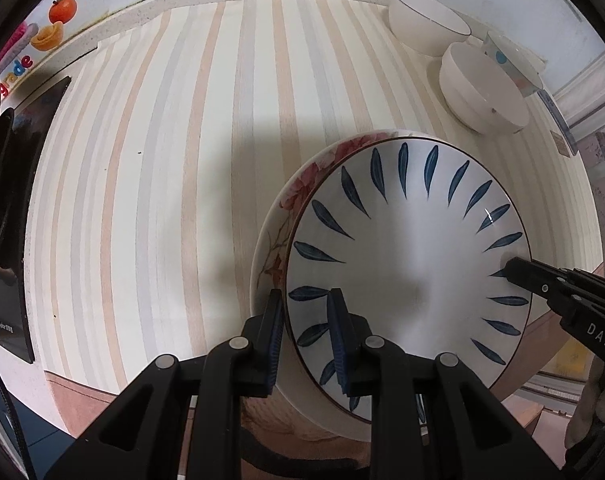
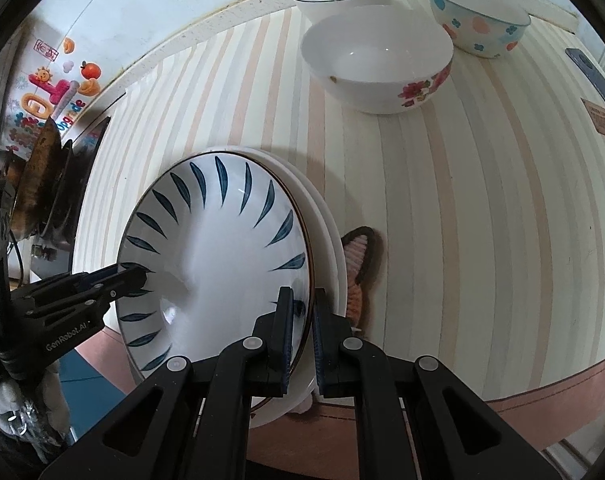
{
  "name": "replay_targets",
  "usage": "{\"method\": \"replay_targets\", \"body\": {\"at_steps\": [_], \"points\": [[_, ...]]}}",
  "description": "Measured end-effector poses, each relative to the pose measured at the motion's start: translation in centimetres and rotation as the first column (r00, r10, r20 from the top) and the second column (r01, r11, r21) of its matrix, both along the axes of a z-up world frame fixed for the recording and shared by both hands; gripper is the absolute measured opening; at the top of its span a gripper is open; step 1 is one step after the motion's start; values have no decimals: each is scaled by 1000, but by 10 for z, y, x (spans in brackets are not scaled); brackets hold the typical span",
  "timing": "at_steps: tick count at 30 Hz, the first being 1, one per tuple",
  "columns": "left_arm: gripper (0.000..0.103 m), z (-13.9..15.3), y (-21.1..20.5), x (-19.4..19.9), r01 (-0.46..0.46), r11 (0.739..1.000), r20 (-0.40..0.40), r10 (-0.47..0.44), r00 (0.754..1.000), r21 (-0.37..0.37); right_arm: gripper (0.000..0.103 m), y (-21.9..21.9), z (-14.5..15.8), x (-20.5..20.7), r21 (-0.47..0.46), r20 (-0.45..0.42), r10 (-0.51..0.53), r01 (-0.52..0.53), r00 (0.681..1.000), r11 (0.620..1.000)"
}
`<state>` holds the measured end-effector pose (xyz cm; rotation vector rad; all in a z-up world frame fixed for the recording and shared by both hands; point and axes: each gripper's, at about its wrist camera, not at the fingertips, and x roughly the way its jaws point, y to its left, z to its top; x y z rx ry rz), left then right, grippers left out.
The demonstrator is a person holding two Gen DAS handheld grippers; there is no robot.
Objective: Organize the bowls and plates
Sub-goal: 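Lift the three-plate stack with both tools and carry it along the counter, then lower the plate stack onto the counter and open both tools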
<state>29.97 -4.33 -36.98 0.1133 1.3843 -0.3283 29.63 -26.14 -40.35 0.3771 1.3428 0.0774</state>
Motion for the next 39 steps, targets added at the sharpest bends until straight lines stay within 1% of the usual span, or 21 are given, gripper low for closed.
{"method": "replay_targets", "body": {"at_steps": [10,14,16,20,22,28,30,33,39], "points": [[20,6,6,0,-11,1000,-1,11,1000,12,13,-2,0,-3,35,-68,-35,37,997,999],[20,21,11,-7,-26,1000,5,26,1000,14,13,-2,9,-8,35,-70,-44,47,997,998],[20,36,13,-11,-30,1000,14,30,999,2,13,-1,18,-11,44,-72,-47,50,996,998],[20,70,16,-25,-26,1000,44,27,999,-15,14,7,49,-23,45,-46,-47,49,998,998],[20,90,17,-34,-19,1000,62,20,998,-22,17,11,67,-29,51,-28,-46,47,999,998],[20,138,20,-61,1,997,95,6,995,-71,19,29,129,-57,72,43,-42,39,998,997],[20,152,23,-71,13,997,112,-4,994,-80,20,35,149,-68,62,70,-39,34,997,997],[20,168,27,-83,27,995,122,-15,992,-98,22,42,173,-85,64,89,-39,33,995,997],[20,182,30,-102,49,989,115,-34,993,-137,22,51,201,-113,49,114,-44,39,992,998]]}}
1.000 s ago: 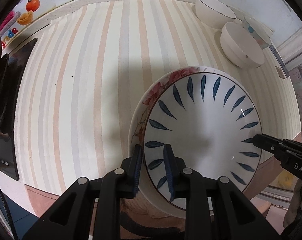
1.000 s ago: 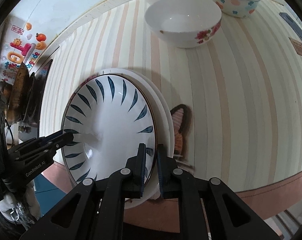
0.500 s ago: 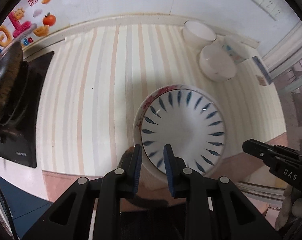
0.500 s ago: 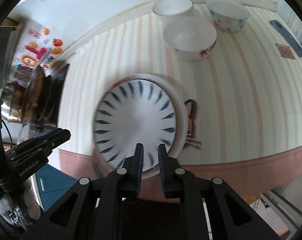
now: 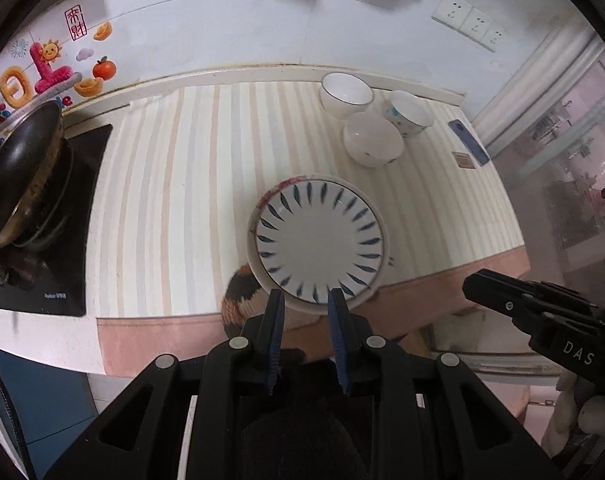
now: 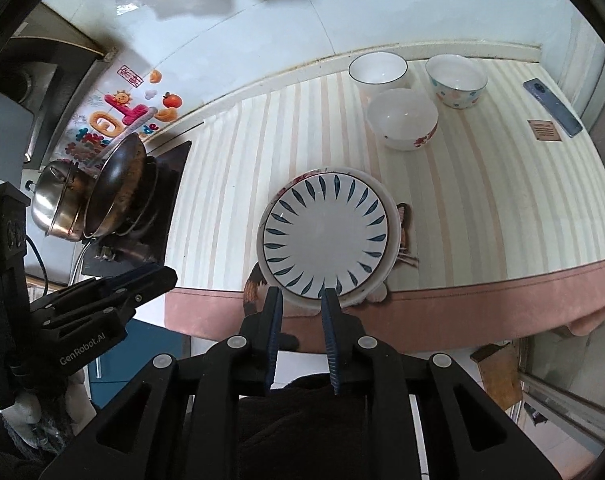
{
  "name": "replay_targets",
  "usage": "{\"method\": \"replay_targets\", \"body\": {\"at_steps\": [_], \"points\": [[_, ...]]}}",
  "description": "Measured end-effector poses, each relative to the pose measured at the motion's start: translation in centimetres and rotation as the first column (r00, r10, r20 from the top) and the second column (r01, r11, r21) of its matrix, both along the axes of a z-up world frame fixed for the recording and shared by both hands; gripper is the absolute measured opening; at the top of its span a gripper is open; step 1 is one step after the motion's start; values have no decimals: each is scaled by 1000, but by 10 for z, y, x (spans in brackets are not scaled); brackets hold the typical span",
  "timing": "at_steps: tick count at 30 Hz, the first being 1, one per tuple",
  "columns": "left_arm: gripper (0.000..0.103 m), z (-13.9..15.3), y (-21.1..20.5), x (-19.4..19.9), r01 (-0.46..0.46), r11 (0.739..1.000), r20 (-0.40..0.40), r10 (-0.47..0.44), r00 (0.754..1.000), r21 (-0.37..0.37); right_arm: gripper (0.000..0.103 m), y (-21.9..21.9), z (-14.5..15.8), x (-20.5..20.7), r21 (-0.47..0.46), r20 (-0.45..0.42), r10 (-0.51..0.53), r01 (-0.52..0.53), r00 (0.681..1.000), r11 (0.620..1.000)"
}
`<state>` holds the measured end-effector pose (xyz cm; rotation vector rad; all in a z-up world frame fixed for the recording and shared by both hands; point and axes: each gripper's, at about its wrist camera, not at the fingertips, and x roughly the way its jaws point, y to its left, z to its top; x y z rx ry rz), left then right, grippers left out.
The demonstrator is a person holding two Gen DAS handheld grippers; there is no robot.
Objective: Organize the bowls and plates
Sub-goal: 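Lower the plate stack onto the counter and open both tools, then grasp the rim of a white bowl with the left tool while the right tool grasps it too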
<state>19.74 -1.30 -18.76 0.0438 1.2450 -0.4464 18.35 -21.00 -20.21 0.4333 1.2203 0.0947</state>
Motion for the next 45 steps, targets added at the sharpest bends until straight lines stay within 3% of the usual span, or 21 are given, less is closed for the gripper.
{"method": "replay_targets", "body": {"at_steps": [3,7,14,20,22,26,32,35,40,42,45], "points": [[20,2,0,-9,15,1000,-5,-15,1000,-15,25,2,3,-7,-1,-3,1,-1,1000,1000],[24,3,-6,-13,10,1000,28,-10,1000,-8,49,-2,1,-5,12,-6,9,-9,1000,1000],[27,-3,-26,15,-77,997,40,77,996,-6,55,-32,-3,21,28,0,34,-34,999,999],[27,-21,-67,75,-180,984,27,180,983,2,55,-92,-18,74,21,8,24,-25,1000,999],[27,-34,-83,100,-202,979,-2,202,979,-5,55,-121,-31,101,-12,16,5,-5,1000,1000],[27,-70,-120,150,-231,973,-58,230,971,-18,55,-175,-75,156,16,-20,-38,39,999,999],[27,-135,-163,217,-251,968,-165,245,955,-15,55,-224,-156,233,164,-96,-48,64,994,984],[27,-159,-180,238,-238,971,-207,231,951,-12,52,-228,-181,258,165,-117,-32,51,993,985],[26,-179,-198,255,-206,978,-194,205,959,14,22,-226,-217,283,167,-149,3,22,989,986],[18,-180,-201,257,-195,981,-193,192,962,1,21,-225,-224,287,152,-153,5,19,988,988],[18,-177,-204,254,-193,981,-171,193,966,17,21,-225,-226,287,138,-143,15,5,990,990]]}}
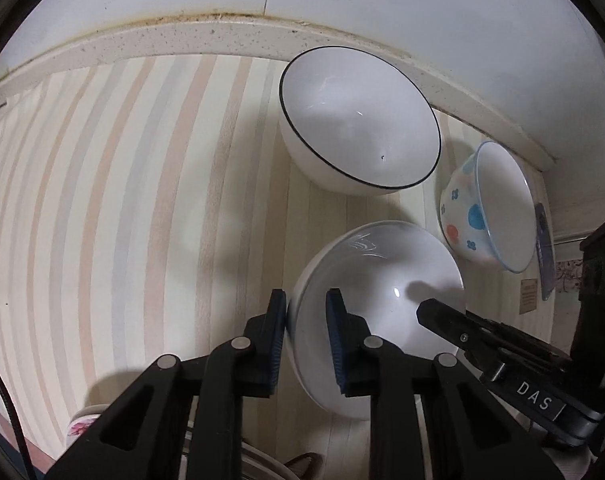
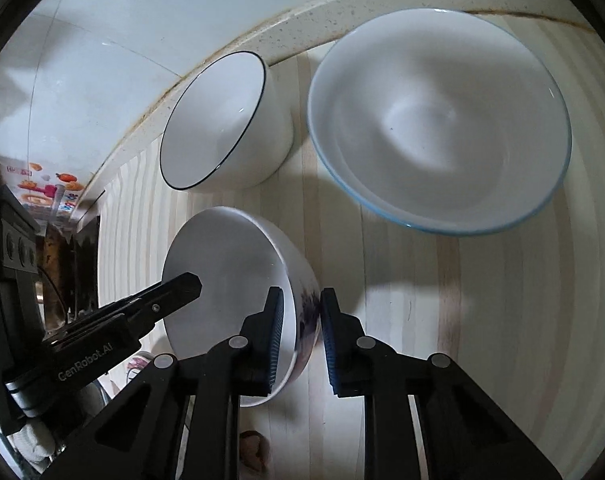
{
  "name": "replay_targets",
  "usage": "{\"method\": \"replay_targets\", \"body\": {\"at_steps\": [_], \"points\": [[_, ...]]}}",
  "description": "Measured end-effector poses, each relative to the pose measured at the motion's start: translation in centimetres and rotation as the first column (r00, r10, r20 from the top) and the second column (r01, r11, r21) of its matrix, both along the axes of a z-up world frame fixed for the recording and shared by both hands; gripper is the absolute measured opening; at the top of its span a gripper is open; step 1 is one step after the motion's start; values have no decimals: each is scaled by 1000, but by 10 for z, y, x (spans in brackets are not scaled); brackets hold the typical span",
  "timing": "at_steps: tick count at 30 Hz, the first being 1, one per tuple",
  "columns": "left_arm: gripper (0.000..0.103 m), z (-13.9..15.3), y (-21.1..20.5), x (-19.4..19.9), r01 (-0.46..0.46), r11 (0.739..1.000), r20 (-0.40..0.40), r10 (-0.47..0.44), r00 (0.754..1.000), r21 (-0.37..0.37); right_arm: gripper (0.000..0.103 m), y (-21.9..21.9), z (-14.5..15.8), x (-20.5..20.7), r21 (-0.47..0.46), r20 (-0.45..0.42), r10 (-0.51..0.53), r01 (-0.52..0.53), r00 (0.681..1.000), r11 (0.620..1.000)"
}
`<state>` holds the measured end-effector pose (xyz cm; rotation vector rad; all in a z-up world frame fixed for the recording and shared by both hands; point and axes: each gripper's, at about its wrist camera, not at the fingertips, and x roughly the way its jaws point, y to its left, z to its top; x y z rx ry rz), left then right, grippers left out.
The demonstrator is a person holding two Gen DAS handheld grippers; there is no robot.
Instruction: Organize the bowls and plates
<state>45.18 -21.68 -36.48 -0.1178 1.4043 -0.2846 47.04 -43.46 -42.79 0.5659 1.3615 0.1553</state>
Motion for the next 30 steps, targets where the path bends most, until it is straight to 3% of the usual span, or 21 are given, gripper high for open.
{"method": "replay_targets", "body": {"at_steps": [8,15,24,30], "points": [[18,17,3,-16,-5,1000,10,5,1000,-6,21,13,13,-18,-2,0,32,-32,999,999],[18,38,-7,-51,55,998,8,-55,998,-6,21,8,37,-55,9,-17,25,-25,1000,1000],[18,42,-28,-103,123,992,-71,-125,990,-31,21,-15,58,-111,5,-62,22,-22,998,1000],[18,37,-43,-133,176,984,-130,-179,975,-33,21,-30,52,-146,29,-143,11,-7,990,1000]]}}
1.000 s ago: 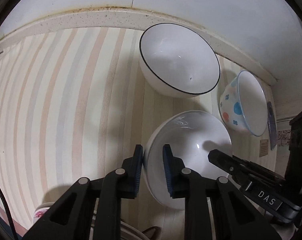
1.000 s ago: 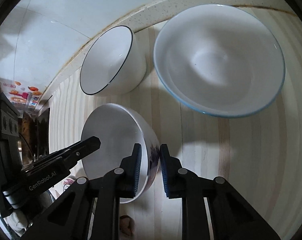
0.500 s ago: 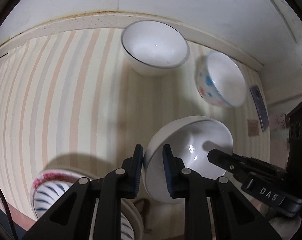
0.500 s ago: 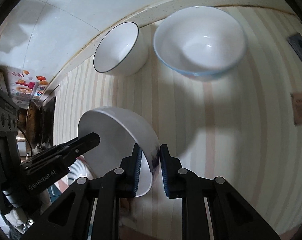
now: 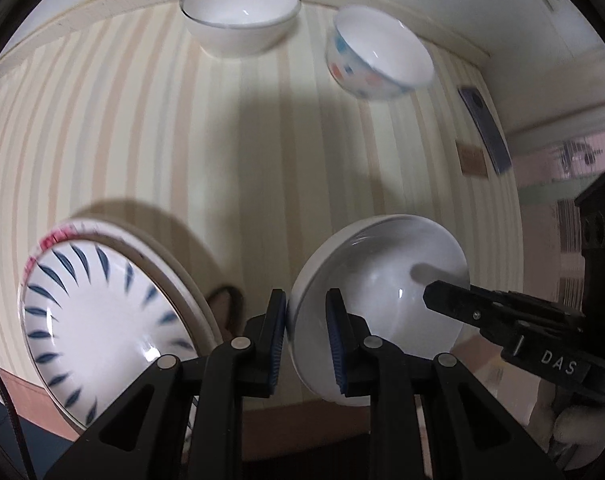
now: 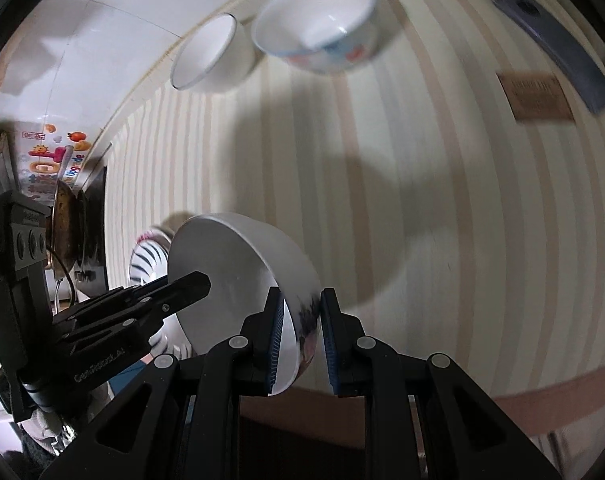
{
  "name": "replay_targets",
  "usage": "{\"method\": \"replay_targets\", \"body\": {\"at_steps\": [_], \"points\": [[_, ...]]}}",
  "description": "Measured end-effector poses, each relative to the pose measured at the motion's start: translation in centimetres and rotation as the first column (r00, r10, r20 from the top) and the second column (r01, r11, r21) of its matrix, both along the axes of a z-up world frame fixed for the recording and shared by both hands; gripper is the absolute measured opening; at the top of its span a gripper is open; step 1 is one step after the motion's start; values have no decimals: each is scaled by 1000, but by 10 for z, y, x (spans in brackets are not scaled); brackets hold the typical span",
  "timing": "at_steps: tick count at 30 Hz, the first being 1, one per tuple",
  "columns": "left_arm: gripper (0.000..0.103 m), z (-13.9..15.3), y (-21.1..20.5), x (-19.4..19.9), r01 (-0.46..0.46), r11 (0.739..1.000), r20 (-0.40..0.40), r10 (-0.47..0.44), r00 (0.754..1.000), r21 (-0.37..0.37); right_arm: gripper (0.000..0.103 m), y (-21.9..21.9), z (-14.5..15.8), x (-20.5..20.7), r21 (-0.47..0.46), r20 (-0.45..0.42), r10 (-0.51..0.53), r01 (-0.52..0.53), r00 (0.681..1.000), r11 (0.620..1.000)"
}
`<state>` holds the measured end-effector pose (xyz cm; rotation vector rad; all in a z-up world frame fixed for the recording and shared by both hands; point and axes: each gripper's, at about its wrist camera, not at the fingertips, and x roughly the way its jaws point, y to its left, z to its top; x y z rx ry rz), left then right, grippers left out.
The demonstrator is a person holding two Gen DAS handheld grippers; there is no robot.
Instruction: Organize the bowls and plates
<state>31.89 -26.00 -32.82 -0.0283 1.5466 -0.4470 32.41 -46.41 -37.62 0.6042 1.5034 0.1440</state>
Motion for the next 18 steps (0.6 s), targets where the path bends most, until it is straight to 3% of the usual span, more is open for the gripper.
{"method": "replay_targets", "body": {"at_steps": [6,18], "points": [[18,-21,-14,-12,36,999,-44,-34,998,35,21,-8,-29,-22,16,-93,-2,3,996,1000],[18,-40,-27,-10,22,998,-80,-17,997,58,22,-18,-53,-21,58,-137,-15,23,991,998]]}}
